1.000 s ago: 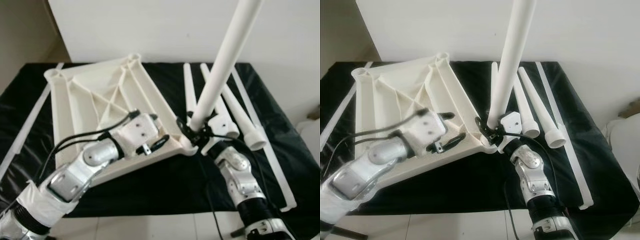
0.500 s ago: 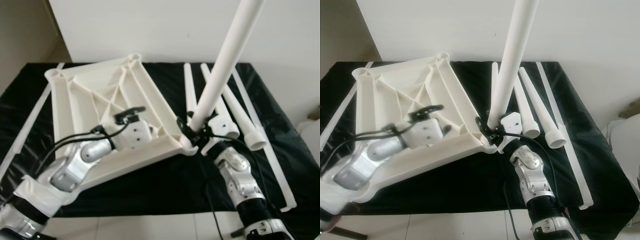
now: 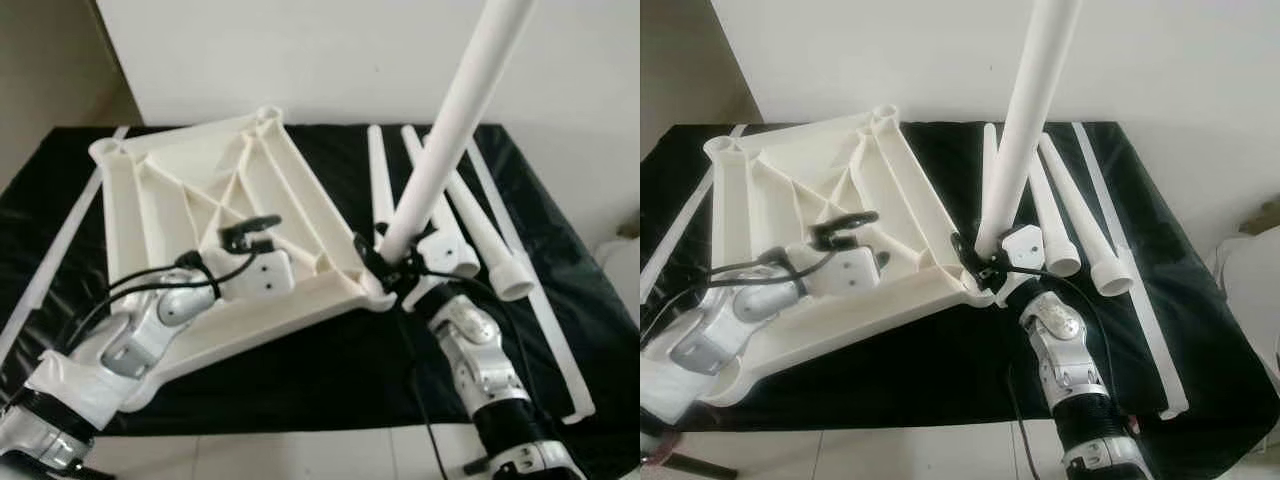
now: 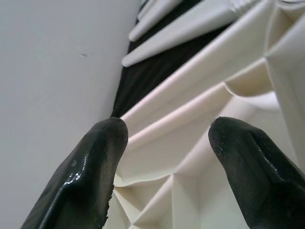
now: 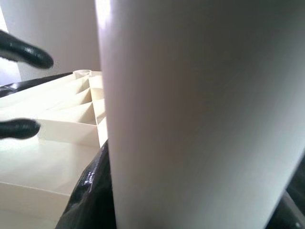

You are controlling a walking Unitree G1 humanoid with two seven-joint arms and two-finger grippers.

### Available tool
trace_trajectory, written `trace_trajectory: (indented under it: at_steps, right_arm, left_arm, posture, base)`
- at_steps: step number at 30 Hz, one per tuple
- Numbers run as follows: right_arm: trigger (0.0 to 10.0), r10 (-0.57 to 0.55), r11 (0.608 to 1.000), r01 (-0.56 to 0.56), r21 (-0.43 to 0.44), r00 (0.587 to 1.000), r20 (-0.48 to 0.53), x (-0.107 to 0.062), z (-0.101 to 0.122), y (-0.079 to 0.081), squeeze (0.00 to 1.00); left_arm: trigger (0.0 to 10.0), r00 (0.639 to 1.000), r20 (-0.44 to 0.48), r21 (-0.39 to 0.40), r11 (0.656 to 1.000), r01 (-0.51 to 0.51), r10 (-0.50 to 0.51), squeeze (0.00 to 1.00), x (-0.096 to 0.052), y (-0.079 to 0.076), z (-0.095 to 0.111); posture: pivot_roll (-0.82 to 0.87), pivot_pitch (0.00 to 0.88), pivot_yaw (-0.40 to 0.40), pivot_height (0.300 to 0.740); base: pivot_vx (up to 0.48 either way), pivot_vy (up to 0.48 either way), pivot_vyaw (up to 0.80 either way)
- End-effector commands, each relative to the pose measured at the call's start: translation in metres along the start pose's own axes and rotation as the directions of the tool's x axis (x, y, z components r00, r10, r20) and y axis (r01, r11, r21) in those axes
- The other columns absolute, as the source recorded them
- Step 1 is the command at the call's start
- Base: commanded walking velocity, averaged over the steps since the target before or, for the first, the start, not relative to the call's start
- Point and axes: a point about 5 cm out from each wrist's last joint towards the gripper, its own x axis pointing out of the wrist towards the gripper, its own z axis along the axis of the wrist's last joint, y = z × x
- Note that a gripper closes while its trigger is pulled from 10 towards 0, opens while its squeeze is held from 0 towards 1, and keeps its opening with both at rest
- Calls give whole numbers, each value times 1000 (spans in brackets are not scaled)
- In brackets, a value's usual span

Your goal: Building children table

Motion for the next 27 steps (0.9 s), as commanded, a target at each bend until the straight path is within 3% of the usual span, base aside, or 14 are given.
trace_trajectory:
  at_steps: [1,15,16,17,18,19,20,21,27]
  right_arm:
    - [10000,18,997,-6,72,986,-167,-16,-36,12,0]
    - [10000,16,997,-4,72,986,-168,-16,-37,12,0]
    - [10000,16,997,-3,73,986,-168,-16,-37,13,0]
    - [10000,16,997,-3,73,986,-168,-16,-37,13,0]
    - [10000,16,997,-4,73,986,-169,-16,-37,13,0]
    - [10000,17,997,-4,74,985,-170,-16,-37,13,0]
    - [10000,17,997,-4,74,985,-170,-16,-37,13,0]
    - [10000,16,997,-4,73,985,-170,-16,-37,13,0]
    - [10000,18,997,-5,71,985,-172,-16,-38,13,0]
  left_arm:
    - [0,989,-13,5,989,-145,145,0,-3,7,-4]
    - [0,986,-27,0,987,-163,163,0,-4,9,-9]
    - [4314,984,-38,-93,980,-177,174,0,-3,9,-10]
    - [4314,984,-38,-93,980,-177,174,0,-3,9,-10]
    - [10000,984,-39,-208,961,-181,177,0,-2,8,-10]
    - [10000,980,-39,-282,939,-199,196,0,-1,9,-10]
    - [10000,980,-39,-282,939,-199,196,0,-1,9,-10]
    - [10000,977,-39,-333,920,-208,207,1000,-1,10,-11]
    - [10000,974,-45,-319,921,-226,223,1000,-2,13,-13]
  posture:
    - [-43,132,46,740]
    - [-41,128,47,740]
    - [-43,129,48,740]
    - [-43,129,48,740]
    - [-44,128,47,740]
    - [-44,128,47,740]
    - [-44,128,47,740]
    - [-45,128,46,740]
    - [-43,128,44,740]
  base:
    - [0,0,0]
    - [0,0,0]
    - [0,0,0]
    - [0,0,0]
    - [0,0,0]
    - [0,0,0]
    - [0,0,0]
    - [0,0,0]
    - [0,0,0]
